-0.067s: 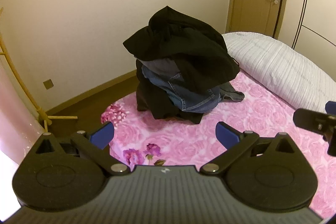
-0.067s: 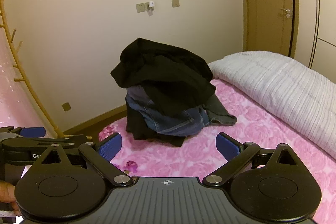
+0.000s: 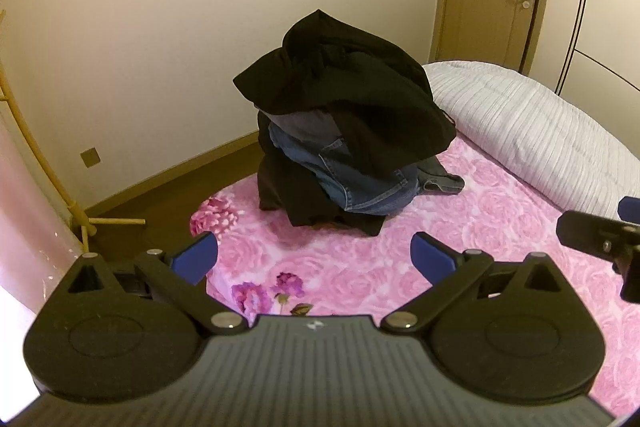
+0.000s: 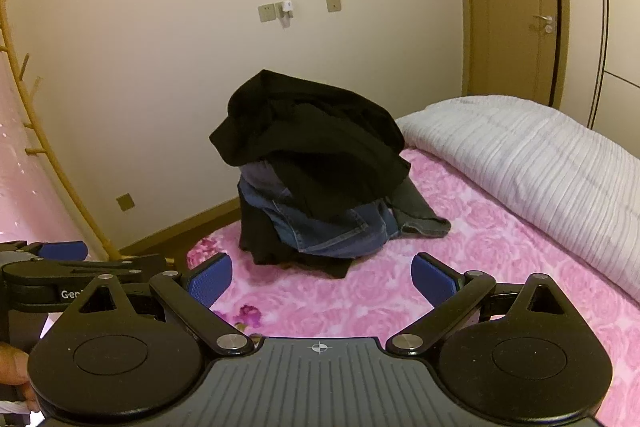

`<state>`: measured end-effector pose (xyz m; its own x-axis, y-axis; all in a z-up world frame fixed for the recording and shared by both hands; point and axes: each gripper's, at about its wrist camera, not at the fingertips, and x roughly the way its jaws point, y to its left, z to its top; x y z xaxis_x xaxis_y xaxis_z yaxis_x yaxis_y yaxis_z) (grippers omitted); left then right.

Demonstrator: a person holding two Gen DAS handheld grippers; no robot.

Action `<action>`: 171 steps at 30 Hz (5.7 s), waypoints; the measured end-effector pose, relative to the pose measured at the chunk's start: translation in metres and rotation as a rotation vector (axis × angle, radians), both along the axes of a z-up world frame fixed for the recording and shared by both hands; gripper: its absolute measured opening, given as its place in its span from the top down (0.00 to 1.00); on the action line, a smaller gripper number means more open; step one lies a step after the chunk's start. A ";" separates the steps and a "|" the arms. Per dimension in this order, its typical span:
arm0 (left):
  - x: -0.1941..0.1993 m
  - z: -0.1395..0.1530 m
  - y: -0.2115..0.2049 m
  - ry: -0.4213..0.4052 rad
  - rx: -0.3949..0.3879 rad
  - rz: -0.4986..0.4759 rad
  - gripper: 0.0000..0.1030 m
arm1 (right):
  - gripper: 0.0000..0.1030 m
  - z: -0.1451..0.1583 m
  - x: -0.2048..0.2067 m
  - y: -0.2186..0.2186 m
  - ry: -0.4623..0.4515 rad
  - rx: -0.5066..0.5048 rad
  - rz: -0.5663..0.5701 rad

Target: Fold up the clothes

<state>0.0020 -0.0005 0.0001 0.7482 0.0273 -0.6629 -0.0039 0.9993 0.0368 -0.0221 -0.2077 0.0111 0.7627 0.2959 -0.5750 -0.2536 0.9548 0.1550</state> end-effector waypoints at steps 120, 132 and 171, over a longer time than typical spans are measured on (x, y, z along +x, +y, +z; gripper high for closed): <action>0.093 -0.024 0.020 -0.073 0.212 -0.361 0.02 | 0.04 -0.031 0.077 0.028 -0.110 -0.196 0.143; 0.340 -0.059 0.046 -0.125 0.305 -0.576 0.02 | 0.04 -0.099 0.254 0.100 -0.072 -0.491 0.246; 0.113 -0.044 -0.139 0.090 -0.115 -1.362 1.00 | 0.98 -0.096 -0.063 -0.178 0.200 -0.422 -0.363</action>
